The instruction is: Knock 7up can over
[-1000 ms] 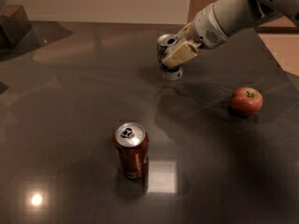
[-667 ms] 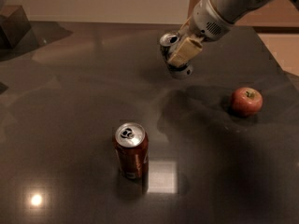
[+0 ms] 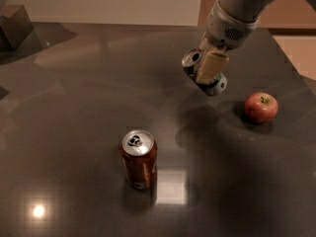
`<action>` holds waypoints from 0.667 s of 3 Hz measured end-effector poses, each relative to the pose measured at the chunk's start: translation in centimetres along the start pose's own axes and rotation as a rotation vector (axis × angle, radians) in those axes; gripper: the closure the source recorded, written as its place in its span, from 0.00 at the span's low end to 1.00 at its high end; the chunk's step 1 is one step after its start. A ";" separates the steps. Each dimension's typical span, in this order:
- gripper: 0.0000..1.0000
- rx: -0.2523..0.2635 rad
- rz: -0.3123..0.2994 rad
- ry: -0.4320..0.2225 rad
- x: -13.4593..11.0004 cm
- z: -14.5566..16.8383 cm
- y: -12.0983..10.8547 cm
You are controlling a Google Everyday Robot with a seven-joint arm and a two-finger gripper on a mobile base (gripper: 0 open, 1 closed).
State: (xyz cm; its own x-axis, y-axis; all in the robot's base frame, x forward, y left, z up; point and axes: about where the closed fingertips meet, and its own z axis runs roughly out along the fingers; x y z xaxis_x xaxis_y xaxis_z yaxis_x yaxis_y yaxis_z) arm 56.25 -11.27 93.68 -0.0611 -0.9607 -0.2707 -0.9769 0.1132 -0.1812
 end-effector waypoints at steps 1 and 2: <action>0.59 -0.071 -0.048 0.085 1.1 1.1 2.4; 0.36 -0.134 -0.105 0.137 1.5 2.4 4.4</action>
Offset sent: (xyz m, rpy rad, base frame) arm -0.0690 -0.0068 -0.0546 -0.2338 0.2172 0.1902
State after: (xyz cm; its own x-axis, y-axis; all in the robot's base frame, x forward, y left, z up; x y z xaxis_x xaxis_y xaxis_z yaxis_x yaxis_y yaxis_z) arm 52.31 -11.57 90.21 0.0240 -0.9919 -0.1247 -0.9973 -0.0152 -0.0714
